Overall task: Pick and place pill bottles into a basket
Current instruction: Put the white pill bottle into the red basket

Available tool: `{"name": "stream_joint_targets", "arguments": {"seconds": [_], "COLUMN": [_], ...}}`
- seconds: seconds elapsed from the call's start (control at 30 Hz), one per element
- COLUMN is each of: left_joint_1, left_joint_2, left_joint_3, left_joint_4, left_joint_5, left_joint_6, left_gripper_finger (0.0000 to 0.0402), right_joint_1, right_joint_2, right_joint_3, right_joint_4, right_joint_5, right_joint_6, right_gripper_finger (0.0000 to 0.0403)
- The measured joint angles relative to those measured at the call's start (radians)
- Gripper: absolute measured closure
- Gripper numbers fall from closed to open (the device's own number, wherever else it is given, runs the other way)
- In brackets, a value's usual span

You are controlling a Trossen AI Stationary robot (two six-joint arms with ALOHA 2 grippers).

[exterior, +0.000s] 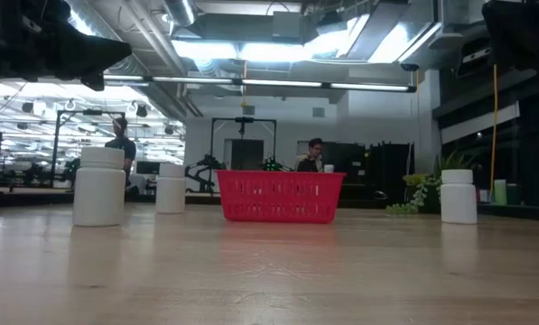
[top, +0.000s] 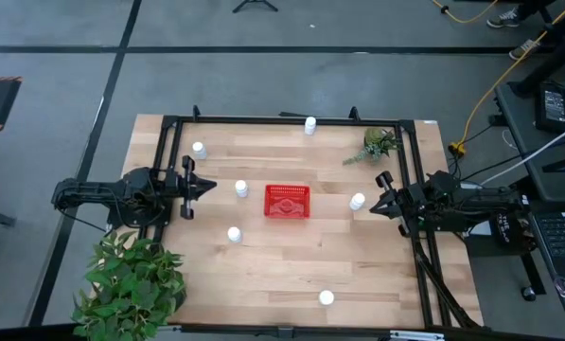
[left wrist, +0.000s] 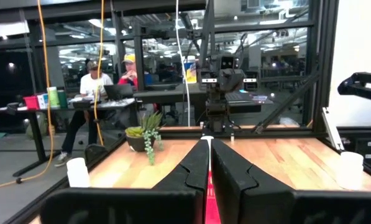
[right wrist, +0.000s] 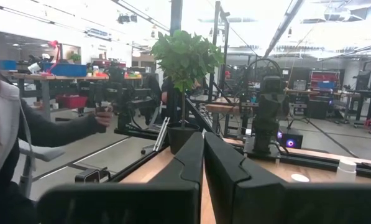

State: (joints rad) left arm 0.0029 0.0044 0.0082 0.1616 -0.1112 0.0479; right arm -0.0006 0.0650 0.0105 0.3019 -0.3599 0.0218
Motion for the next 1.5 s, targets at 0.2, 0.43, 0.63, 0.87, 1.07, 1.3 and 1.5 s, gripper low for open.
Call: {"name": "stream_joint_targets", "arguments": {"seconds": [0.2, 0.43, 0.63, 0.87, 1.07, 1.3, 1.5], "left_joint_1": [0.0, 0.0, 0.0, 0.0, 0.0, 0.0, 0.0], "left_joint_2": [0.0, 0.0, 0.03, 0.187, 0.323, 0.442, 0.506], "left_joint_3": [0.0, 0.0, 0.0, 0.019, 0.108, 0.198, 0.27], "left_joint_4": [-0.004, -0.007, -0.009, -0.004, -0.002, -0.052, -0.156], "left_joint_5": [0.007, -0.028, -0.084, -0.161, -0.191, -0.18, -0.123], "left_joint_6": [-0.006, -0.085, -0.095, -0.168, -0.166, -0.108, -0.132], "left_gripper_finger": [0.039, 0.0393, 0.0399, 0.04, 0.04, 0.0399, 0.0399], "right_joint_1": [-0.001, -0.001, -0.012, -0.078, -0.096, -0.096, -0.068], "right_joint_2": [0.0, 0.0, 0.0, 0.062, 0.192, 0.371, 0.487], "right_joint_3": [0.0, 0.0, 0.0, 0.029, 0.179, 0.355, 0.454], "right_joint_4": [-0.017, -0.176, -0.183, -0.194, -0.29, -0.447, -0.607], "right_joint_5": [0.025, 0.27, 0.478, 0.535, 0.543, 0.579, 0.576], "right_joint_6": [0.032, 0.053, 0.014, 0.044, 0.049, 0.08, 0.158], "right_gripper_finger": [0.0385, 0.0385, 0.0385, 0.0385, 0.0394, 0.0394, 0.0399]}}
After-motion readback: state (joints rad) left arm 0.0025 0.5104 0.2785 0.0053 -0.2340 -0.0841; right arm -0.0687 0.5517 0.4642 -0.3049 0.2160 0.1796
